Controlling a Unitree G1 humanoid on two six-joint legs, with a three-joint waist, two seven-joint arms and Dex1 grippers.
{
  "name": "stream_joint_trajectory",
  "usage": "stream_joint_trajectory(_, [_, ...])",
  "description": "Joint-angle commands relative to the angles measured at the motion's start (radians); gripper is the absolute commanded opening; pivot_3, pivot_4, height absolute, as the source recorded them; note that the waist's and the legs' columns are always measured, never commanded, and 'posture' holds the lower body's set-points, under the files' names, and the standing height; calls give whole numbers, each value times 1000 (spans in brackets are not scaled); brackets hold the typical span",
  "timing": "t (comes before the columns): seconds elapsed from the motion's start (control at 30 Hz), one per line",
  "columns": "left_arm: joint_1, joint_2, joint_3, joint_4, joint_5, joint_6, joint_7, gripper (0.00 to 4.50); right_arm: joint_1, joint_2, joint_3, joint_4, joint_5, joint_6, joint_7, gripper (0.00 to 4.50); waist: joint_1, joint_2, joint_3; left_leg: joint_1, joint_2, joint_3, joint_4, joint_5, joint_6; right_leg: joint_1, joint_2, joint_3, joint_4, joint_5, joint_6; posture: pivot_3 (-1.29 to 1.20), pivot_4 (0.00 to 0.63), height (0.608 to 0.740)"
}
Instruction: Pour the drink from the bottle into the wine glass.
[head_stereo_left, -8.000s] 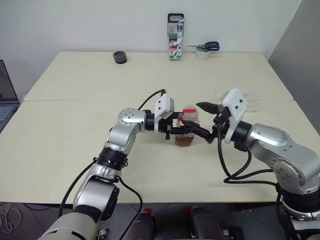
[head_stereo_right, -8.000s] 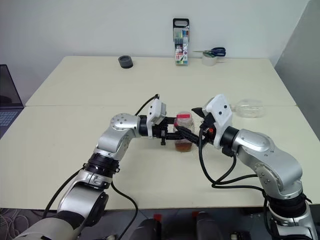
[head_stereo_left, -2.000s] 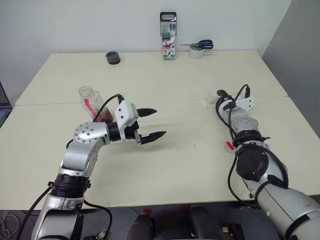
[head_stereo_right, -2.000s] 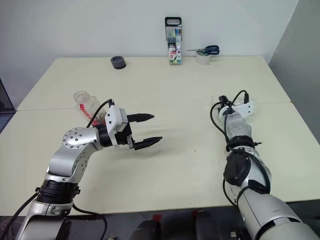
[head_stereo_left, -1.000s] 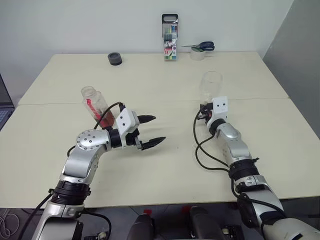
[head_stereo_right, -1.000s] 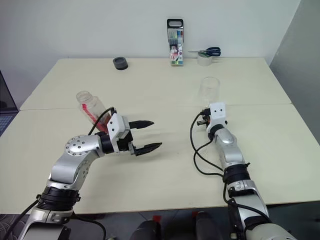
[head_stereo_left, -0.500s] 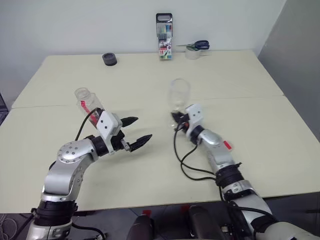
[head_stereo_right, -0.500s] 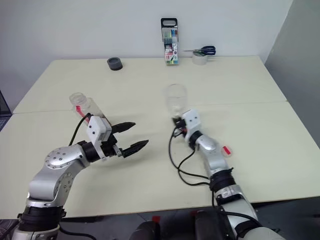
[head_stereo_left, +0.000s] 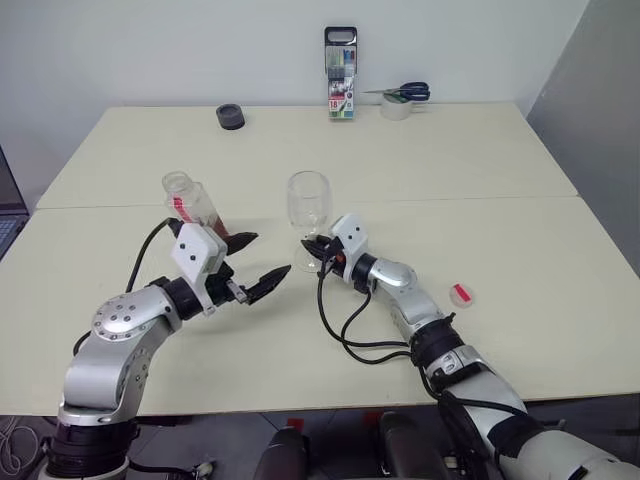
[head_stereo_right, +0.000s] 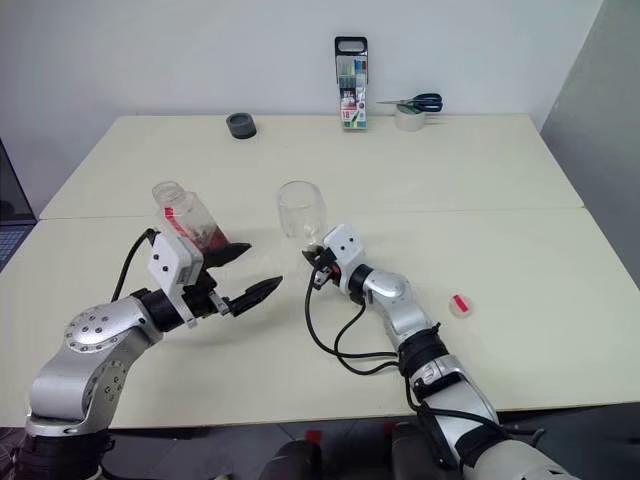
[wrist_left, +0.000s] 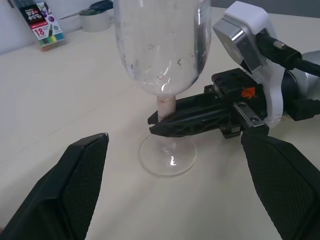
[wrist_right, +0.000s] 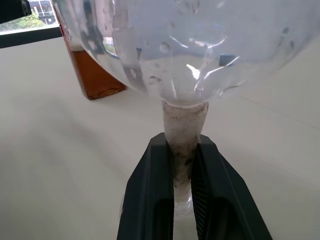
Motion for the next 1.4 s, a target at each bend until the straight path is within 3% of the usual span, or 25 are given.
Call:
stream_joint_trajectory(0.03, [14,15,42,-51,-24,-3,9,4500,-7,6,0,3,-4,-7,16,187,0,0,0,0,0,0,0,0,0,0,0,0,0,0,0,0,150,740])
stream_joint_trajectory(0.07, [18,14,45,-54,-25,-2,11,4500,-7,7,-1,4,-3,-6,18,187,0,0,0,0,0,0,0,0,0,0,0,0,0,0,0,0,150,740])
stream_joint_trajectory(0.5, [-7,8,55,-58,-54,0,45,4500,6,1,-9,-50,9,15,29,4469,-1,0,0,0,0,0,0,0,0,0,0,0,0,0,0,0,150,740])
stream_joint_trajectory(0.83, [-23,-6,55,-96,-91,35,84,4500,98,-53,-2,-252,39,105,91,4469,-1,0,0,0,0,-1,0,0,0,0,0,0,0,0,0,0,150,740])
stream_joint_trajectory(1.27, [-9,-48,76,-118,-109,41,156,4500,285,-284,43,-697,54,411,189,4469,8,0,0,-1,0,0,0,0,0,0,0,0,-1,0,0,0,150,740])
stream_joint_trajectory(1.4, [37,-79,76,-98,-47,-20,184,4500,349,-366,16,-862,109,494,211,4469,14,0,0,-1,0,0,0,0,0,0,0,0,-2,0,0,0,150,740])
